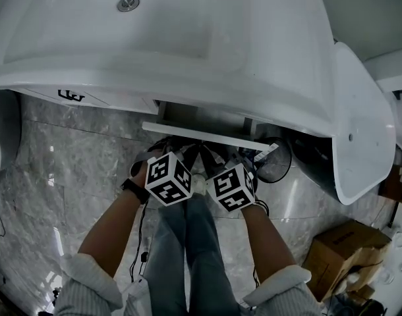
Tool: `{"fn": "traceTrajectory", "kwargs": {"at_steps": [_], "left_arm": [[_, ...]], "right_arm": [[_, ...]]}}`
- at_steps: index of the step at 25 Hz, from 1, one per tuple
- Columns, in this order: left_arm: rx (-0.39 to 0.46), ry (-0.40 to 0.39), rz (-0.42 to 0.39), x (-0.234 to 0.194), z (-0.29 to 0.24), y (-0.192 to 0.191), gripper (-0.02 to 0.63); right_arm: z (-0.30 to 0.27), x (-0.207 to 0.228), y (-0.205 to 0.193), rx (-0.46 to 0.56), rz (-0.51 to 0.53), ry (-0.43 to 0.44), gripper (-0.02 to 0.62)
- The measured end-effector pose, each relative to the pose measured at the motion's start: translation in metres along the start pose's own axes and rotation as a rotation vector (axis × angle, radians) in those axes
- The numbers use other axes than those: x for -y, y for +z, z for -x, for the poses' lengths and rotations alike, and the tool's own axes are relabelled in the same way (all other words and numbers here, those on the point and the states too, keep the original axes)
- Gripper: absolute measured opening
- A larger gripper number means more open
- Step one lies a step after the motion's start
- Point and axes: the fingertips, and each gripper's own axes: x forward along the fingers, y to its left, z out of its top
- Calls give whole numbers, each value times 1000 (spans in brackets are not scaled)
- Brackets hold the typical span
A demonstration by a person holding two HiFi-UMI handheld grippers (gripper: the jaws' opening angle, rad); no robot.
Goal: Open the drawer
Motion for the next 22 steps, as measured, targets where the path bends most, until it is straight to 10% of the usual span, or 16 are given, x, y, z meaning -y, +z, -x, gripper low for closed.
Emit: {"fn": "traceTrajectory", "kwargs": {"at_steps": [22], "left_arm": [[-12, -8, 28, 33, 14, -16, 43]], "right_arm": [[14, -33, -15, -7, -48, 13, 23]]}}
